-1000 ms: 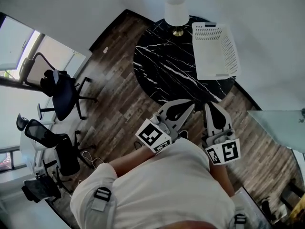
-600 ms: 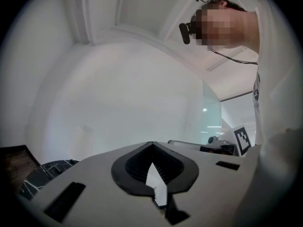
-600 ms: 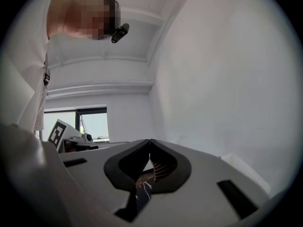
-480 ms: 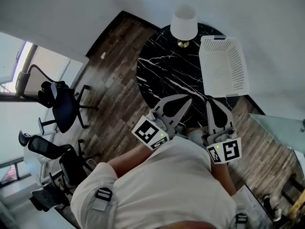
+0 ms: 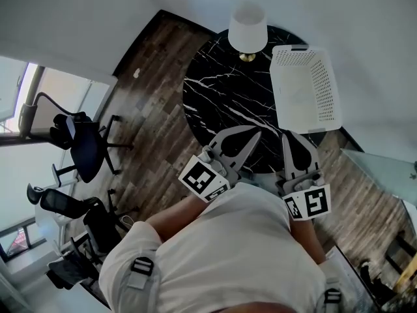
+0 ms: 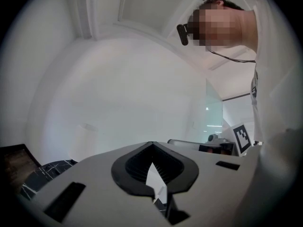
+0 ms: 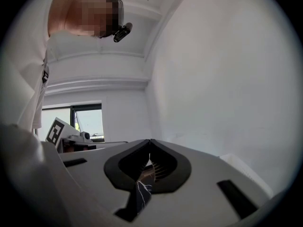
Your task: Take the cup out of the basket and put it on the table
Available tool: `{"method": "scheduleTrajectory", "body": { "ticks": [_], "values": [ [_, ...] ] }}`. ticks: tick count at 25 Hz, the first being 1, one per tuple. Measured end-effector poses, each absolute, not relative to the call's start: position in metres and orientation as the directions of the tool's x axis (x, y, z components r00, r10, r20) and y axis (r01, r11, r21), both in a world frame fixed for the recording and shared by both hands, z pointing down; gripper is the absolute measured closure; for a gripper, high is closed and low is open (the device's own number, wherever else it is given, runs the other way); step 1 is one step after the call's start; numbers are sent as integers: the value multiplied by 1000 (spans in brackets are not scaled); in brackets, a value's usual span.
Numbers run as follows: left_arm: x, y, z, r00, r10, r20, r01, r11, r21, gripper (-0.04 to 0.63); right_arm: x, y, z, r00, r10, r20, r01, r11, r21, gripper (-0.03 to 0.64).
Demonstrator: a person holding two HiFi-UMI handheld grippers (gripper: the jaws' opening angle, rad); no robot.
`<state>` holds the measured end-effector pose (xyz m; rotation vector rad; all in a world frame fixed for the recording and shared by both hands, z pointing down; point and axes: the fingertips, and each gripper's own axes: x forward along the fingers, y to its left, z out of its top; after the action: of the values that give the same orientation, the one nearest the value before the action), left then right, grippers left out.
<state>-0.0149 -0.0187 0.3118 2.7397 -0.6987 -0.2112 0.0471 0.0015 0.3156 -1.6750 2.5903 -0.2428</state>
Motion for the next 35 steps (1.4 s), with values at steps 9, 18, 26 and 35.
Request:
{"method": "scheduleTrajectory", "body": {
  "ticks": [9,18,26,35],
  "values": [
    [37,-12,299,875,-479,-77,-431,-840,328,591,93,3,309,-397,-918,20,-909,389,-152,609],
    [88,0,295,883,-463,-78,-417,-849,324,591,143,8,308,-378,-926,2,-915,373,-155,609],
    [105,-8,299,885,-461,-62,-420,-850,318,591,161,4,309,-373,-928,5,-917,368,-153,609],
    [110,-10,315,888,-459,-18,-425,-836,347,591,164,1,322,-380,-924,52,-915,367,-167,609]
  ]
}}
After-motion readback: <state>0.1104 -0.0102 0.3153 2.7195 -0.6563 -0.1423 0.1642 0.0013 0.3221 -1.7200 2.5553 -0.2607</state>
